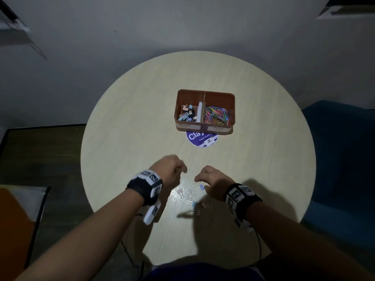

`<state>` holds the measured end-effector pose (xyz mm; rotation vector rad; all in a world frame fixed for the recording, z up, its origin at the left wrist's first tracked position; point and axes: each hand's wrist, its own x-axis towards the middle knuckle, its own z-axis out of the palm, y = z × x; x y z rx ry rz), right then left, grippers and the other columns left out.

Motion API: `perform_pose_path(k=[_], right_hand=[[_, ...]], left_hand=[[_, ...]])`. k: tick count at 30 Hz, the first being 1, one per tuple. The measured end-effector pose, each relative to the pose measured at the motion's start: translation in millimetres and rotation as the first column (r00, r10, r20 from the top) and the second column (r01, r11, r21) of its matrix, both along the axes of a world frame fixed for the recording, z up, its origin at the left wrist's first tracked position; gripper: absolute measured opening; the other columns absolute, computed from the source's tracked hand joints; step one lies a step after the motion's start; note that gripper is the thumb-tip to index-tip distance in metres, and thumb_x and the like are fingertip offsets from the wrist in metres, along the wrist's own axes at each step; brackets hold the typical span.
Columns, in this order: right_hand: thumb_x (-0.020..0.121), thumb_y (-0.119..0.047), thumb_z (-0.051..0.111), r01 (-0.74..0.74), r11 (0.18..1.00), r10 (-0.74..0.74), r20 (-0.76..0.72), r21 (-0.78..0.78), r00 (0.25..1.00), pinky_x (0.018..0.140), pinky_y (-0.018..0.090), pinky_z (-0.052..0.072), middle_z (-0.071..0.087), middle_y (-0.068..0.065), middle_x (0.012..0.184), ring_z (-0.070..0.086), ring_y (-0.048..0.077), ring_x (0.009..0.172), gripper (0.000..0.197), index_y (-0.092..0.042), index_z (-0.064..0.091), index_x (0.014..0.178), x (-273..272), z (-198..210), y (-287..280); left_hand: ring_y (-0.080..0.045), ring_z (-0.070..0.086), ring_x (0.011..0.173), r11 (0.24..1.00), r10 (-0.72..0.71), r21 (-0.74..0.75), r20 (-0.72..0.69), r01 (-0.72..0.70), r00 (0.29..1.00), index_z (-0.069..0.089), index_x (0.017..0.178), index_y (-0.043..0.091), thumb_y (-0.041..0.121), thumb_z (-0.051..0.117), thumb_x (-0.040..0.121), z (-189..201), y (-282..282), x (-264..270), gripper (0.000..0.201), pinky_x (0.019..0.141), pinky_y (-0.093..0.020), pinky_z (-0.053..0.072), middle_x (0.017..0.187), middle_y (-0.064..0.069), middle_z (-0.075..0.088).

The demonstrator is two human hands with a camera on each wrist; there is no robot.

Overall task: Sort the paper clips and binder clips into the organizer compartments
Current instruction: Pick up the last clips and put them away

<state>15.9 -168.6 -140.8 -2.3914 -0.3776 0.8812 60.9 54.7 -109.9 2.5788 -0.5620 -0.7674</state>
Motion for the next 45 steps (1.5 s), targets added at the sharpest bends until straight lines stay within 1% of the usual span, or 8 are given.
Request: perform_pose_path(k=[4, 9, 15, 24, 29, 37, 41, 45], right_hand=[[0.083, 0.005, 0.052, -0.027, 1.0, 0.027, 0.018, -0.012, 0.999, 0.099, 0.027, 0.042, 0.051, 0.0, 0.119, 0.054, 0.019, 0.109, 0.046, -0.016, 0.064, 0.123, -4, -4, 6], [0.084, 0.001, 0.05, -0.032, 0.999, 0.034, 0.047, -0.027, 0.998, 0.095, 0.023, 0.041, 0.052, 0.001, 0.125, 0.054, 0.019, 0.111, 0.047, -0.014, 0.062, 0.127, -12, -3, 8], [0.09, -0.009, 0.053, -0.045, 0.995, 0.053, 0.085, -0.09, 0.995, 0.088, 0.025, 0.039, 0.051, 0.006, 0.123, 0.053, 0.024, 0.111, 0.032, -0.012, 0.062, 0.121, -18, -8, 8], [0.076, -0.006, 0.051, 0.111, 0.993, -0.108, 0.063, -0.046, 0.992, 0.075, 0.028, 0.04, 0.05, -0.005, 0.097, 0.048, 0.018, 0.089, 0.031, -0.021, 0.06, 0.101, -25, -5, 5], [0.07, 0.006, 0.056, 0.03, 0.998, -0.036, 0.099, 0.056, 0.994, 0.077, 0.024, 0.04, 0.06, 0.011, 0.102, 0.059, 0.029, 0.09, 0.036, -0.01, 0.073, 0.097, -42, -14, -2], [0.064, -0.005, 0.069, 0.018, 0.994, -0.029, 0.094, 0.112, 0.995, 0.07, 0.023, 0.039, 0.057, 0.015, 0.094, 0.058, 0.028, 0.076, 0.028, -0.003, 0.066, 0.091, -59, -22, 1], [0.059, 0.003, 0.062, 0.013, 0.996, -0.024, 0.141, 0.083, 0.99, 0.057, 0.033, 0.052, 0.058, 0.016, 0.08, 0.06, 0.034, 0.065, 0.023, -0.004, 0.064, 0.08, -60, -28, 2], [0.055, 0.002, 0.055, -0.001, 0.999, -0.009, 0.236, 0.041, 0.972, 0.051, 0.038, 0.053, 0.058, 0.012, 0.075, 0.058, 0.034, 0.064, 0.023, -0.008, 0.063, 0.075, -57, -32, -1]], left_hand=[[-0.015, 0.056, 0.1, 0.995, -0.09, 0.025, -0.086, 0.093, 0.992, 0.065, 0.115, 0.027, 0.008, 0.062, 0.074, -29, 7, -40, 0.046, 0.089, -0.028, 0.048, 0.11, 0.005, 0.054], [-0.021, 0.055, 0.097, 0.996, -0.092, 0.003, -0.025, 0.092, 0.995, 0.066, 0.112, 0.019, 0.002, 0.058, 0.076, -45, 11, -64, 0.04, 0.082, -0.033, 0.05, 0.113, 0.0, 0.054], [-0.023, 0.058, 0.095, 0.996, -0.071, 0.06, 0.022, 0.07, 0.997, 0.063, 0.102, 0.022, 0.019, 0.06, 0.084, -52, 15, -68, 0.018, 0.078, -0.034, 0.05, 0.105, 0.0, 0.058], [-0.023, 0.061, 0.098, 0.997, 0.071, -0.04, 0.052, -0.069, 0.996, 0.06, 0.12, 0.023, 0.035, 0.051, 0.093, -49, -15, -78, 0.032, 0.083, -0.032, 0.05, 0.111, -0.004, 0.059], [-0.026, 0.062, 0.095, 0.999, 0.028, -0.042, 0.02, -0.027, 0.999, 0.059, 0.123, 0.026, 0.029, 0.051, 0.094, -51, -23, -80, 0.03, 0.083, -0.034, 0.051, 0.117, -0.003, 0.053], [-0.023, 0.059, 0.088, 0.997, -0.05, -0.055, 0.008, 0.051, 0.999, 0.062, 0.118, 0.02, 0.017, 0.055, 0.09, -59, -18, -96, 0.029, 0.075, -0.029, 0.048, 0.115, -0.001, 0.05], [-0.022, 0.059, 0.08, 0.997, -0.059, -0.046, 0.094, 0.064, 0.994, 0.064, 0.101, 0.018, 0.015, 0.055, 0.089, -61, -16, -102, 0.015, 0.067, -0.034, 0.051, 0.106, -0.001, 0.053], [-0.021, 0.057, 0.077, 0.999, 0.011, -0.05, 0.131, -0.005, 0.991, 0.062, 0.097, 0.018, 0.013, 0.053, 0.088, -61, -16, -103, 0.013, 0.064, -0.035, 0.051, 0.105, 0.0, 0.054]])
